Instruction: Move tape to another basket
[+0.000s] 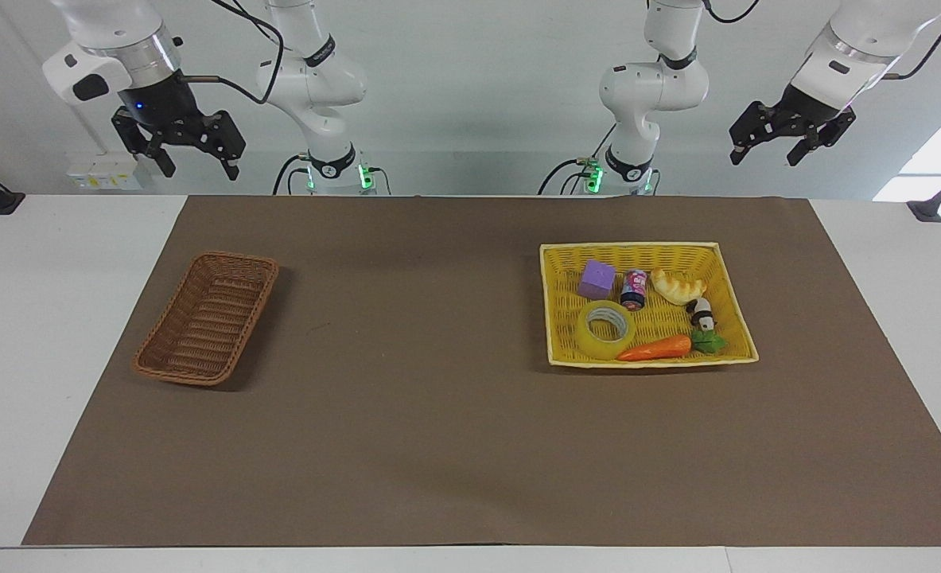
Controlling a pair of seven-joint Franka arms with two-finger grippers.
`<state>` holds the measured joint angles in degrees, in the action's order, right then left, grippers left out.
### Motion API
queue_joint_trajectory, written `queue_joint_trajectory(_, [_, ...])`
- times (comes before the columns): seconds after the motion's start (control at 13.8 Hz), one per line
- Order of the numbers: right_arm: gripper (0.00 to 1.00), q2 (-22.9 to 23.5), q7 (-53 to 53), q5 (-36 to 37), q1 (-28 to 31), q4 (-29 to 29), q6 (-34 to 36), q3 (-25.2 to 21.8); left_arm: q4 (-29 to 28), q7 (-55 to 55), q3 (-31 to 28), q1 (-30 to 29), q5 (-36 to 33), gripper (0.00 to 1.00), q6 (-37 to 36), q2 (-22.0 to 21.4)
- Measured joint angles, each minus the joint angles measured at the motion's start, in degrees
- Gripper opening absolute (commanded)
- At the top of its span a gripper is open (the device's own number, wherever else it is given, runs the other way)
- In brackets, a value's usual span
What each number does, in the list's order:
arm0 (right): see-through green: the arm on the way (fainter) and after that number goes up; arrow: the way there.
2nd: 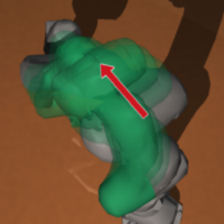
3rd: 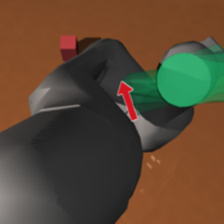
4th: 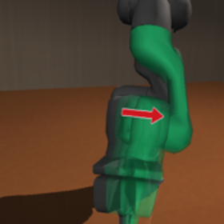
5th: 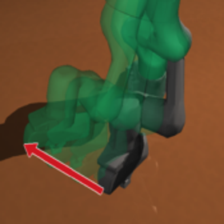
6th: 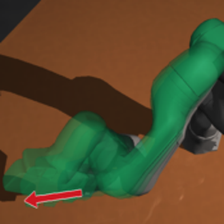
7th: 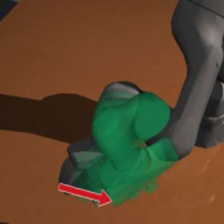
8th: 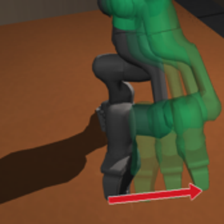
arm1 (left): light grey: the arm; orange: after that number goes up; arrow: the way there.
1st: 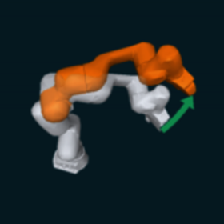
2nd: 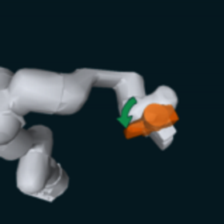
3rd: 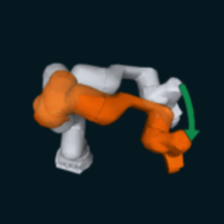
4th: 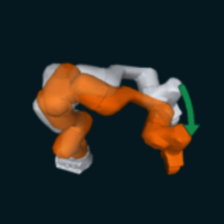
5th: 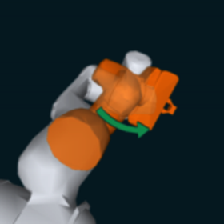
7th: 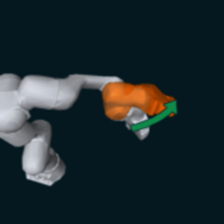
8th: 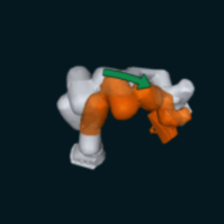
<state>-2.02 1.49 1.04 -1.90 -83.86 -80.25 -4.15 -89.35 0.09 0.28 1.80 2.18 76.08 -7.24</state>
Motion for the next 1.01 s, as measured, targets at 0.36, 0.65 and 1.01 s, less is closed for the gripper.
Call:
queue_joint_trajectory(0.36, [1.00,0.00,0.00,0.00,0.00,0.00,0.00,0.00,-0.01,0.00,0.04,0.00,0.00,1.00,2.49,-0.12])
queue_joint_trajectory(0.65, [1.00,0.00,0.00,0.00,0.00,0.00,0.00,0.00,-0.01,0.00,0.01,-0.02,0.00,1.00,2.72,-0.13])
queue_joint_trajectory(1.01, [1.00,0.00,0.00,0.00,0.00,0.00,0.00,0.00,-0.01,0.00,-0.11,-0.16,0.00,1.00,2.94,-0.13])
